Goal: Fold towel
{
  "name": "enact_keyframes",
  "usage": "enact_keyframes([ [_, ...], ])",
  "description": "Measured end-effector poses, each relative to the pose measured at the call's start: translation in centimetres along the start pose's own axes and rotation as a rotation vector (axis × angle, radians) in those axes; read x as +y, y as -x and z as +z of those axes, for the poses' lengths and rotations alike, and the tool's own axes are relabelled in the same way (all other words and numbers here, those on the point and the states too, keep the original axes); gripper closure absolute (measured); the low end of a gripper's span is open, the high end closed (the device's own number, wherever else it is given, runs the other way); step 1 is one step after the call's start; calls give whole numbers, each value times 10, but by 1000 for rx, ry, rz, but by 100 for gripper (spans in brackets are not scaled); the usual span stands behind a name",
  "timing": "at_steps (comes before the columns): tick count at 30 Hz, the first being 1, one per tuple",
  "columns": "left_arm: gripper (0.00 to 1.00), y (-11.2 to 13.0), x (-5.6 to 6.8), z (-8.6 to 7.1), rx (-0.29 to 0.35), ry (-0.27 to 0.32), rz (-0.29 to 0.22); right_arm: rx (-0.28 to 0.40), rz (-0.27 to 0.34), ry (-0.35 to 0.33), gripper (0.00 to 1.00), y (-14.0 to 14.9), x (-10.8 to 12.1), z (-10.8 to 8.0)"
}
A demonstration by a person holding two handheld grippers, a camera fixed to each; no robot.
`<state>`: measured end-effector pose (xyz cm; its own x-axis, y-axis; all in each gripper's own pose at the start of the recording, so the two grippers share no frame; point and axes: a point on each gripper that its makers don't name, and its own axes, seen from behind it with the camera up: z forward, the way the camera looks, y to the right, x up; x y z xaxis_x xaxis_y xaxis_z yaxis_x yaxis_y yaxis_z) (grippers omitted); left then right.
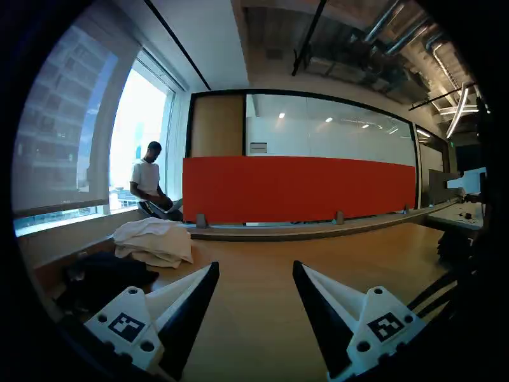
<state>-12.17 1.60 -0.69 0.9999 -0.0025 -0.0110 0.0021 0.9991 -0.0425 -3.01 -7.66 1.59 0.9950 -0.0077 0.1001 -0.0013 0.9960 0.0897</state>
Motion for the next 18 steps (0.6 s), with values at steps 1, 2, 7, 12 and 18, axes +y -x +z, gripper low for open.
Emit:
enact_keyframes([
  [1, 15, 2, -1, 2, 3, 0, 1, 1, 3, 1, 5, 1, 0, 1],
  [2, 15, 4, -1, 3, 6, 1, 2, 2, 5, 3, 5, 2, 0, 1],
  [7, 15, 11, -2, 9, 19, 7, 7, 4, 9, 1, 5, 6, -2, 5],
  [12, 15, 19, -2, 13, 17, 6, 5, 4, -3, -2, 5, 10, -3, 10],
  [18, 15, 26, -5, 14, 14, 0, 7, 1, -5, -10, 5, 14, -5, 16],
])
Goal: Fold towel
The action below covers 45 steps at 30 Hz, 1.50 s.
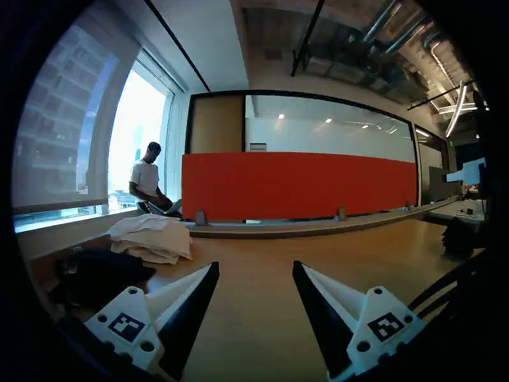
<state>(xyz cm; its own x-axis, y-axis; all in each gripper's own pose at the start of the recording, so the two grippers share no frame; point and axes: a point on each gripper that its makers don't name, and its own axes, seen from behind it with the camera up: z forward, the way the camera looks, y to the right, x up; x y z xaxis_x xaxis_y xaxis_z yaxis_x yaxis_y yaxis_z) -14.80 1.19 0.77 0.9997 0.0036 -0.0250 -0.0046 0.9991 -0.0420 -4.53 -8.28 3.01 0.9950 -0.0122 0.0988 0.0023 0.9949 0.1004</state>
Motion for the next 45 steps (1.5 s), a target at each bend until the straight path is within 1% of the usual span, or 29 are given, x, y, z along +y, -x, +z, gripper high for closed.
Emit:
enact_keyframes([
  [3, 15, 3, -4, 0, -2, -10, 1, -5, -4, -2, 5, 3, -1, 2],
  [9, 15, 13, -9, 1, -13, -21, -19, -12, -4, -8, 5, 7, -6, 6],
  [18, 15, 13, -8, 1, -9, -27, -3, -16, -2, -16, 5, 7, -10, 10],
  [24, 15, 11, -8, 0, -5, -29, -2, -12, 0, -17, 5, 6, -8, 11],
  [32, 14, 11, -6, 0, -4, -27, 1, 4, 17, -9, 5, 2, 3, 9],
  [36, 6, 12, -7, 0, -4, -27, 2, 22, 19, -2, 4, -2, 11, 6],
  [41, 6, 13, -7, 0, -4, -27, 3, 48, 26, 13, 3, -4, 21, 2],
  [45, 6, 13, -7, 0, -4, -27, 4, 57, 37, 34, 2, 1, 31, -3],
])
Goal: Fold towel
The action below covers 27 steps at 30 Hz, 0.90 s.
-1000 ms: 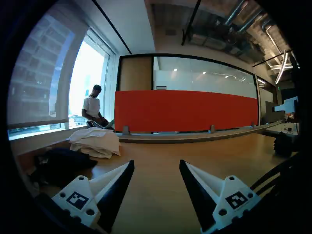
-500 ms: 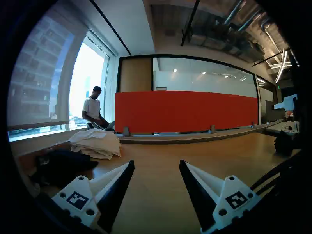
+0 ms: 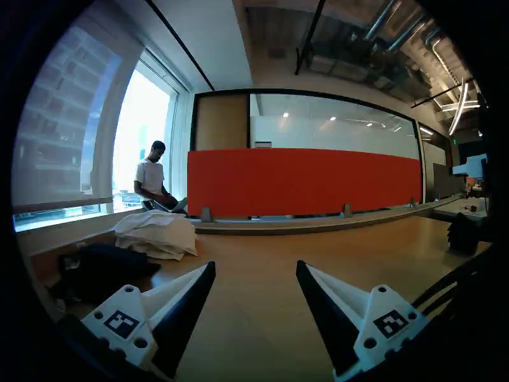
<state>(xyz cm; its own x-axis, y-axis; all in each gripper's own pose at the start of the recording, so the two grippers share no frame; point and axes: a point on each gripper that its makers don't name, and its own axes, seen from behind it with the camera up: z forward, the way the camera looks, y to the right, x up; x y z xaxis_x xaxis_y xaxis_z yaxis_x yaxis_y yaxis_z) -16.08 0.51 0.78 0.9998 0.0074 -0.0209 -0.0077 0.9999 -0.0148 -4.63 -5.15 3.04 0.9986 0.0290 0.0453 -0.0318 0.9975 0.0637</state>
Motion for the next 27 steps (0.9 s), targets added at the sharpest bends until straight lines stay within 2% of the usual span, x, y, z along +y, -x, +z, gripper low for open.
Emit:
enact_keyframes([
  [6, 6, 0, 0, 0, 0, 0, -1, 2, 16, 33, 2, 17, 15, -7],
  [15, 6, 0, 1, 0, 0, 0, -1, 29, 15, 25, 1, 37, 33, -13],
  [27, 6, -1, 1, 0, 0, 0, -1, 25, 11, 33, 1, 79, 66, -13],
])
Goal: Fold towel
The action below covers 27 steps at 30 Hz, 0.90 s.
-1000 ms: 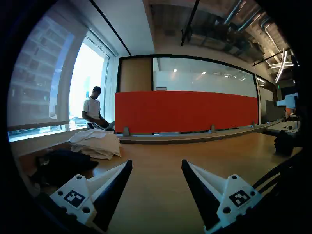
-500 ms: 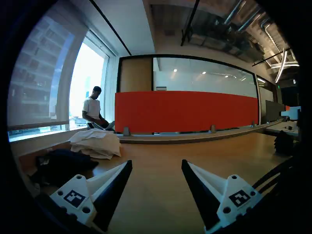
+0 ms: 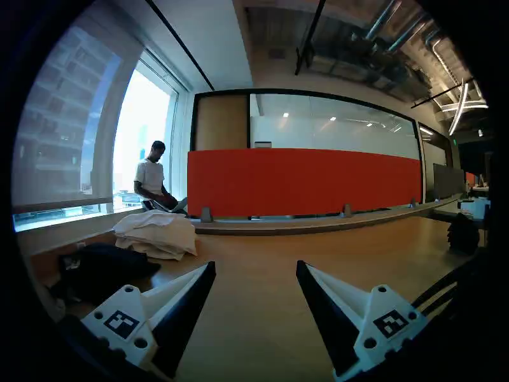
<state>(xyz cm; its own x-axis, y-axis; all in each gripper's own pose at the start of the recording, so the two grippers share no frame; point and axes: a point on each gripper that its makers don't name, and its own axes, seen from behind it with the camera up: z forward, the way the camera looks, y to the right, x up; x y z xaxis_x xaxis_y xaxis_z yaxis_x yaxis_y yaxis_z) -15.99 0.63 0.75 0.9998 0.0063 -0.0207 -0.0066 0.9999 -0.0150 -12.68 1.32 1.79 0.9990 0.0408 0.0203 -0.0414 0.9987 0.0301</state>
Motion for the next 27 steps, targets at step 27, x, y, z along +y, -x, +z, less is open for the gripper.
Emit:
enact_keyframes([
  [27, 6, 0, 0, 0, 0, 0, 0, 12, -14, -1, 1, 18, 7, 0],
])
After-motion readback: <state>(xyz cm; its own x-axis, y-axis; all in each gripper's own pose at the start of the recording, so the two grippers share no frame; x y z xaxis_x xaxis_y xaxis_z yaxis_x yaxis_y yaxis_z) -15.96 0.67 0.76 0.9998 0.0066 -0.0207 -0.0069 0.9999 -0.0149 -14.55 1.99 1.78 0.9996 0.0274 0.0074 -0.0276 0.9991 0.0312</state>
